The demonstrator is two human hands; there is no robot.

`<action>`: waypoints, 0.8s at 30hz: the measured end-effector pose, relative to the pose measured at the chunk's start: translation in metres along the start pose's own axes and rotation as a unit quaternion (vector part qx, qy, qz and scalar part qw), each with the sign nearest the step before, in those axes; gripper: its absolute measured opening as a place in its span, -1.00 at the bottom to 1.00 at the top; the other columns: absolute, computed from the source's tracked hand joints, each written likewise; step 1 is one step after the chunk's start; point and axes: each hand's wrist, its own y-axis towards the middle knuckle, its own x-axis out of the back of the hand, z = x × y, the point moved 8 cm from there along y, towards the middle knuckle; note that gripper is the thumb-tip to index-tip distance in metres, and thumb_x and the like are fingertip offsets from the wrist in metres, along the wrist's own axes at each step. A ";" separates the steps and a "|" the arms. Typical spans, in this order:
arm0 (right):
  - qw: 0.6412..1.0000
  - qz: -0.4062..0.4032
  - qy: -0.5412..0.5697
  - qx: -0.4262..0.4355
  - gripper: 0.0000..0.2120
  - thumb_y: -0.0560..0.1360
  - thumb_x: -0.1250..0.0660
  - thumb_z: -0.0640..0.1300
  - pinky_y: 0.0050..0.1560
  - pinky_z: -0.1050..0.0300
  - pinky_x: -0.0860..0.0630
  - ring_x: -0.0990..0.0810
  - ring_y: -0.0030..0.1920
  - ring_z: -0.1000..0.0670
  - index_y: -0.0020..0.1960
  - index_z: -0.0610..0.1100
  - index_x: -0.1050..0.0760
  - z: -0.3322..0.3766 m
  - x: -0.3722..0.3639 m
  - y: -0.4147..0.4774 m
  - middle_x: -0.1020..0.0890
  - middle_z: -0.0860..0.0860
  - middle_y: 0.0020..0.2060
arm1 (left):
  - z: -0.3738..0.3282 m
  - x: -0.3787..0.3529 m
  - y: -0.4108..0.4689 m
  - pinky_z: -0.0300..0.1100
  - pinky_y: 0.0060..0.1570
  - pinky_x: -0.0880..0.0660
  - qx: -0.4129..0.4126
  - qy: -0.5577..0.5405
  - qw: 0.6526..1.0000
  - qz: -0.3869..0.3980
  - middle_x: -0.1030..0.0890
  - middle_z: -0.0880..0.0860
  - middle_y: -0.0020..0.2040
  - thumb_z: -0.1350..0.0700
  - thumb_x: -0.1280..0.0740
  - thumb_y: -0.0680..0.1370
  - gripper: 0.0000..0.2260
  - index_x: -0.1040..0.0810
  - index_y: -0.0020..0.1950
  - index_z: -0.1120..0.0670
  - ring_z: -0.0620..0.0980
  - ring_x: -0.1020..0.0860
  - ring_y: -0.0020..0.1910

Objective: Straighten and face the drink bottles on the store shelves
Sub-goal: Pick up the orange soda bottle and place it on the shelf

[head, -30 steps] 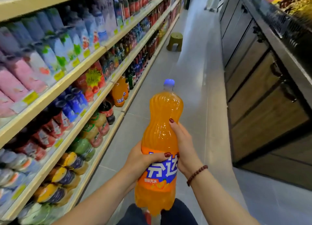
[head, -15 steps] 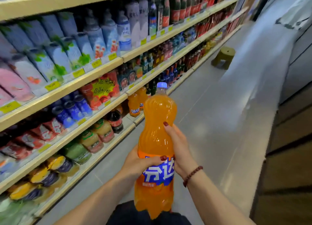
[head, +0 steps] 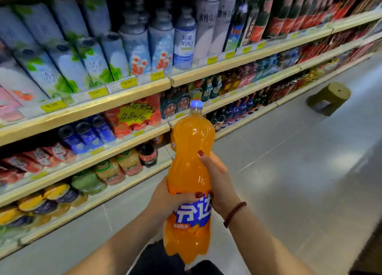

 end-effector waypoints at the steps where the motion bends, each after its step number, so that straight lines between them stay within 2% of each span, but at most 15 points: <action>1: 1.000 0.007 -0.009 -0.004 -0.55 0.29 -0.44 0.22 -0.19 0.08 -0.64 -0.72 -0.08 -0.05 0.13 0.12 -0.51 0.006 0.002 0.016 -0.73 0.05 -0.06 | -0.006 0.000 0.010 0.04 0.10 -0.57 0.001 -0.015 1.000 -0.003 -0.57 -0.01 0.14 -0.08 -0.58 0.08 -0.19 -0.31 0.25 -0.07 0.01 -0.59 0.03; 4: 1.000 0.027 -0.007 -0.011 -0.57 0.30 -0.39 0.19 -0.16 0.07 -0.64 -0.72 -0.07 -0.04 0.14 0.14 -0.50 0.016 0.008 0.058 -0.73 0.05 -0.03 | -0.027 -0.004 0.038 -0.07 -0.06 -0.61 0.009 -0.047 0.999 0.013 -0.60 -0.05 0.08 -0.15 -0.59 0.02 -0.09 -0.31 0.30 -0.08 -0.02 -0.62 -0.01; 7: 0.998 0.045 0.008 -0.036 -0.48 0.29 -0.39 0.18 -0.06 -0.03 -0.64 -0.70 -0.01 -0.09 0.22 0.09 -0.49 0.018 0.013 0.091 -0.71 -0.03 0.04 | -0.039 -0.009 0.062 0.09 0.14 -0.56 0.012 -0.066 0.998 0.004 -0.61 0.03 0.17 -0.09 -0.64 0.09 -0.12 -0.33 0.33 -0.06 0.05 -0.62 0.08; 11: 0.994 0.083 0.000 -0.073 -0.53 0.27 -0.40 0.15 -0.13 0.03 -0.64 -0.71 -0.03 -0.09 0.15 0.07 -0.55 0.012 0.020 0.135 -0.72 -0.04 0.00 | -0.037 -0.013 0.093 0.16 0.17 -0.52 0.032 -0.126 0.990 -0.056 -0.62 0.09 0.16 -0.04 -0.65 0.00 -0.07 -0.36 0.31 -0.02 0.12 -0.62 0.09; 13: 0.990 0.106 -0.004 -0.098 -0.52 0.27 -0.42 0.15 -0.10 0.02 -0.63 -0.70 0.00 -0.11 0.16 0.04 -0.55 0.004 0.027 0.156 -0.72 -0.05 0.01 | -0.033 -0.021 0.110 0.09 0.09 -0.58 0.025 -0.150 0.986 -0.062 -0.67 0.06 0.10 -0.03 -0.65 -0.02 -0.08 -0.40 0.30 -0.05 0.10 -0.66 0.03; 15: 0.983 0.132 -0.028 -0.121 -0.45 0.25 -0.44 0.20 -0.10 0.03 -0.63 -0.70 0.01 -0.12 0.19 0.04 -0.54 -0.005 0.033 0.178 -0.71 -0.06 0.03 | -0.031 -0.030 0.127 -0.13 -0.09 -0.62 0.004 -0.181 0.982 -0.059 -0.70 -0.02 0.01 -0.03 -0.58 0.07 -0.23 -0.43 0.25 -0.08 0.02 -0.68 -0.04; 17: 0.977 0.149 -0.053 -0.140 -0.38 0.20 -0.49 0.26 -0.08 -0.02 -0.64 -0.70 0.02 -0.12 0.21 0.05 -0.54 -0.011 0.036 0.196 -0.70 -0.07 0.05 | -0.027 -0.036 0.143 -0.29 -0.21 -0.58 0.000 -0.195 0.978 -0.071 -0.71 -0.09 -0.04 -0.01 -0.56 0.12 -0.34 -0.45 0.18 -0.11 -0.04 -0.69 -0.07; 20: 0.967 0.174 -0.079 -0.167 -0.29 0.16 -0.54 0.30 0.06 -0.15 -0.61 -0.69 0.05 -0.13 0.24 0.09 -0.51 -0.029 0.046 0.230 -0.69 -0.05 0.08 | -0.011 -0.042 0.180 -0.29 -0.22 -0.58 0.008 -0.214 0.971 -0.104 -0.71 -0.10 -0.06 0.05 -0.58 0.15 -0.39 -0.46 0.16 -0.11 -0.06 -0.68 -0.07; 22: 0.963 0.185 -0.089 -0.172 -0.31 0.15 -0.53 0.32 0.06 -0.13 -0.61 -0.68 0.06 -0.11 0.23 0.14 -0.52 -0.045 0.051 0.251 -0.69 -0.03 0.09 | 0.004 -0.043 0.204 -0.26 -0.19 -0.58 0.008 -0.220 0.968 -0.119 -0.71 -0.07 -0.04 0.00 -0.58 0.10 -0.33 -0.47 0.17 -0.09 -0.03 -0.68 -0.05; 24: 0.961 0.188 -0.112 -0.170 -0.28 0.06 -0.54 0.40 0.07 -0.12 -0.61 -0.69 0.06 -0.06 0.17 0.21 -0.54 -0.063 0.056 0.268 -0.70 0.02 0.08 | 0.024 -0.042 0.226 -0.31 -0.21 -0.57 0.008 -0.215 0.968 -0.129 -0.71 -0.14 -0.05 -0.10 -0.62 0.03 -0.25 -0.46 0.17 -0.07 -0.09 -0.68 -0.06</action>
